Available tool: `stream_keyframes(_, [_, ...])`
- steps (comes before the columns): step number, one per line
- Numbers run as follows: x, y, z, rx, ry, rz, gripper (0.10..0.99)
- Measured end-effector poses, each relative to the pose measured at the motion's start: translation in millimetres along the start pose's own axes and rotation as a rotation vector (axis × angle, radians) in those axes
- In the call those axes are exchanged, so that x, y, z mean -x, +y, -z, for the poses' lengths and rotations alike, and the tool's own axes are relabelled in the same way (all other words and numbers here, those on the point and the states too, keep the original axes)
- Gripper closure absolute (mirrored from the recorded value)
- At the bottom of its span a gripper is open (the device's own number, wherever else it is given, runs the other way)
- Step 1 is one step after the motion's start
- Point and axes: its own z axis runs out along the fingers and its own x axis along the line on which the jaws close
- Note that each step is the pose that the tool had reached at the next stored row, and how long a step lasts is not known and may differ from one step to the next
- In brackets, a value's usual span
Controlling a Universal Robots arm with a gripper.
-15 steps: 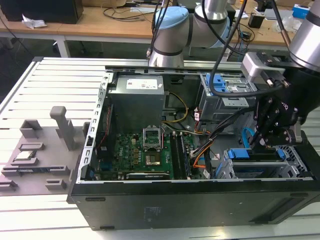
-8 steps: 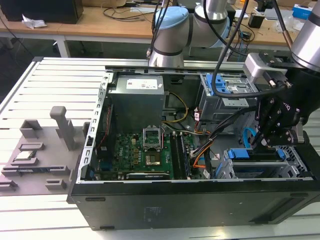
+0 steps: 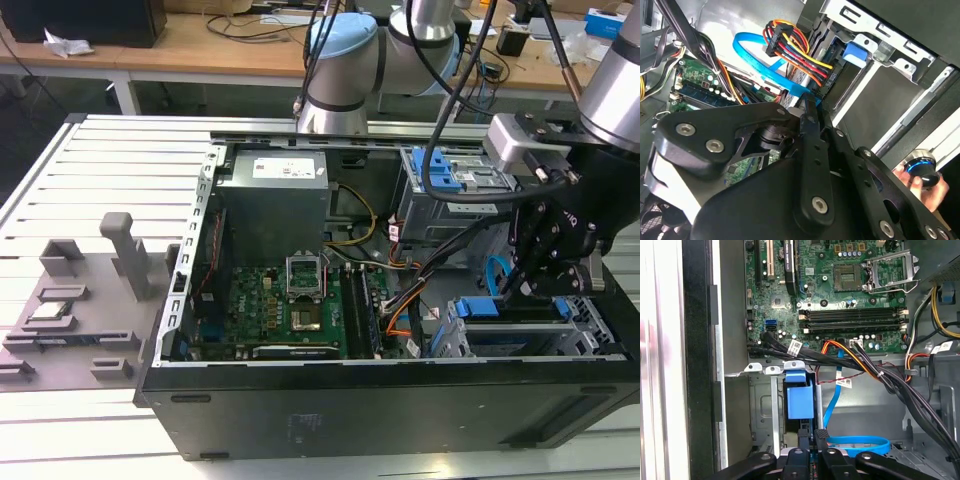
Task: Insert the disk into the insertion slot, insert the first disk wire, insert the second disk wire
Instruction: 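Insert the second disk wire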
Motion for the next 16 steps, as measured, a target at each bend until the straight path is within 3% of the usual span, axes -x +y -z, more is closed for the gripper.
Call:
stream_keyframes(3, [0.0, 0.0, -0.1, 0.000, -0.0002, 0.000, 0.918])
stream_keyframes(4, [0.0, 0.0, -0.1, 0.000, -0.0001, 0.000, 0.851])
stream_keyframes(5, [-0.2, 0.1, 3.1, 0.000, 0.0001, 0.000, 0.851])
stream_keyframes(6, [-0.4, 0.5, 12.9, 0.000, 0.0006, 0.000, 0.851])
stream_keyframes(9, [0.6, 1.2, 29.5, 0.000, 0.0013, 0.000, 0.863])
stream_keyframes(11, [0.8, 1.6, 39.0, 0.000, 0.0022, 0.000, 0.980])
stream_keyframes(12, [0.7, 2.0, 46.9, 0.000, 0.0022, 0.000, 0.980])
stream_keyframes(16, [0.7, 2.0, 47.3, 0.000, 0.0022, 0.000, 0.980])
